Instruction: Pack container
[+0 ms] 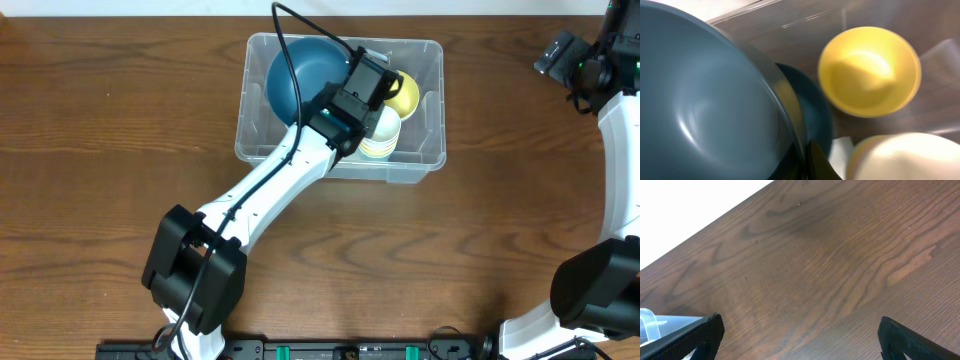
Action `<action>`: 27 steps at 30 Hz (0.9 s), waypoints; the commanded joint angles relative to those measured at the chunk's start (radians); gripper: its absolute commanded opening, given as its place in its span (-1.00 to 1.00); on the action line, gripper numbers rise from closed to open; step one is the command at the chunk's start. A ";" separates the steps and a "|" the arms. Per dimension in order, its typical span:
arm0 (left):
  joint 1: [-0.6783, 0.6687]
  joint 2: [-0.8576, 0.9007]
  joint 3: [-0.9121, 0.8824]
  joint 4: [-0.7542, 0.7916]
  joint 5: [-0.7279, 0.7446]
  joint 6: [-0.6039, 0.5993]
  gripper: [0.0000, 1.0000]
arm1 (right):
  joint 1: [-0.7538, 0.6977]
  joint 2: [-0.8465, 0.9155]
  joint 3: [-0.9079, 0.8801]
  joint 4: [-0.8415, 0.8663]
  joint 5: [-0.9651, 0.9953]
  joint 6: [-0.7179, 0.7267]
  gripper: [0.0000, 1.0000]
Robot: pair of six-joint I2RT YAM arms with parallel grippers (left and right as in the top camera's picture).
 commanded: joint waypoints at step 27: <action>0.084 -0.281 0.008 -0.192 -0.083 -0.013 0.94 | 0.003 -0.014 0.011 -0.005 0.006 0.008 0.98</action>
